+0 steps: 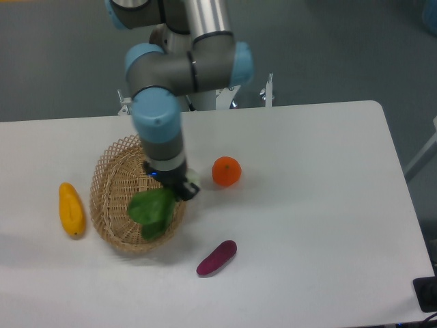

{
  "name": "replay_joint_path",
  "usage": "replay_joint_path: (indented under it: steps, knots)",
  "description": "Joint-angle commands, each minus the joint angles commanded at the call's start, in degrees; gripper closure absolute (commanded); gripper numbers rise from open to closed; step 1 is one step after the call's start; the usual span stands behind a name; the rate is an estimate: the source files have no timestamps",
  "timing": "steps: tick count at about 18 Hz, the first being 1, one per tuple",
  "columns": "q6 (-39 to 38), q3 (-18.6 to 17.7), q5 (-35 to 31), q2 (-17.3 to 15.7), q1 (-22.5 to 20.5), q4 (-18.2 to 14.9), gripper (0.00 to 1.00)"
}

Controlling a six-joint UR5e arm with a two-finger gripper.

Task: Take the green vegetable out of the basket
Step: 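Lift the bok choy up out of the basket, then carry the held bok choy away from the basket and hold it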

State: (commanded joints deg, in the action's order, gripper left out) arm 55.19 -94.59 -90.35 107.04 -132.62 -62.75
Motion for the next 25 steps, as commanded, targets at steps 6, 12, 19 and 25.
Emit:
replay_joint_path:
  steps: [6,12,19,25]
  knots:
    - [5.5,8.8,-0.1,6.0,-6.9,-0.6,0.70]
    - [10.9,17.8,0.1,11.0,-12.3,-7.3,0.72]
    - [13.4,22.2,-0.2,15.1,-14.9,-7.9,0.72]
    - [14.6,22.5,0.1,15.6,-15.8,-8.1,0.72]
